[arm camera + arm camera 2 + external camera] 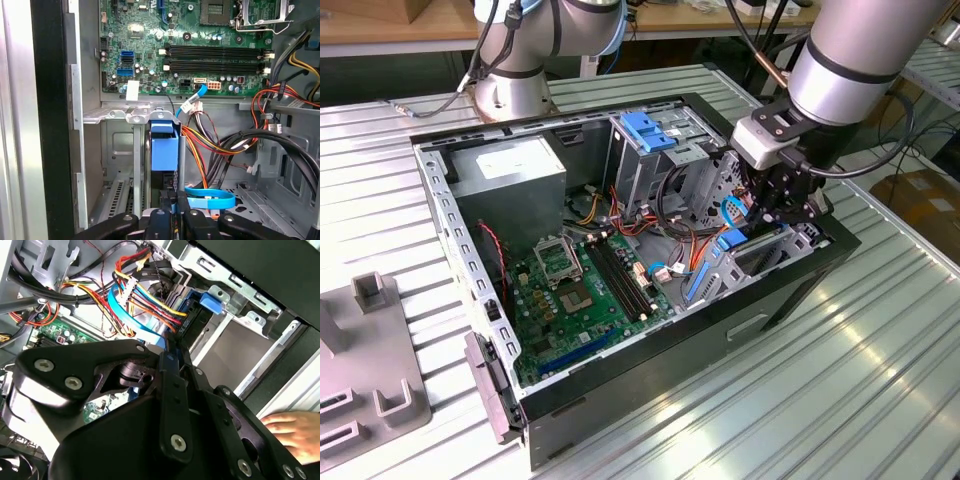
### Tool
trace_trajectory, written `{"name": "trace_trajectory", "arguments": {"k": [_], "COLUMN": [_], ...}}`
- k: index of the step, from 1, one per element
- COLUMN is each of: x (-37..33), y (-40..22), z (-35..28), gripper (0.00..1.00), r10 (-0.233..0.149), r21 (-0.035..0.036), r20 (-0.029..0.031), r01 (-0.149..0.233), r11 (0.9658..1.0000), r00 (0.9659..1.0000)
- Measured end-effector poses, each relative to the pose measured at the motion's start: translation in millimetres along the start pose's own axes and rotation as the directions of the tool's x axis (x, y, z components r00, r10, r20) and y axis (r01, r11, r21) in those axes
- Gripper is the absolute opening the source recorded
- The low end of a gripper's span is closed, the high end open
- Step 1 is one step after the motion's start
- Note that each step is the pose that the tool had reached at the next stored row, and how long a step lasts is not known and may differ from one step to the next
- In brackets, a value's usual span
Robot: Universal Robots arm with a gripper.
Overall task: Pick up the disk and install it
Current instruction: 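Insert the second disk wire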
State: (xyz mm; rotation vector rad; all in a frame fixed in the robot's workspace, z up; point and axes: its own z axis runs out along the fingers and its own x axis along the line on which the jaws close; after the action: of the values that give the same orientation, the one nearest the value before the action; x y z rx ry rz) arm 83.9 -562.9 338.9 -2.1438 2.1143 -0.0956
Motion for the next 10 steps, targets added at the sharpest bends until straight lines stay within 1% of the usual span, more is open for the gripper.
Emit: {"name": "trace_trajectory", "arguments": {"k": [3,4,6,7,10], "x": [0.0,0.0,0.0,-0.1,-0.5], "y": [0.0,0.0,-0.1,-0.2,-1.5], "z": [0.1,0.2,-0.4,-1.7,-10.7], "gripper": [0.16,0.23,0.23,0.30,0.30], "r10": [0.000,0.000,0.000,0.000,0.000], "r21": [-0.0001,0.0000,0.0000,0.0000,0.0000], "r20": [0.0001,0.0004,0.0011,0.0016,0.0015], "r01": [0.000,0.000,0.000,0.000,0.000], "r11": [1.0000,1.0000,1.0000,1.0000,1.0000], "r00": [1.0000,1.0000,1.0000,1.0000,1.0000]}}
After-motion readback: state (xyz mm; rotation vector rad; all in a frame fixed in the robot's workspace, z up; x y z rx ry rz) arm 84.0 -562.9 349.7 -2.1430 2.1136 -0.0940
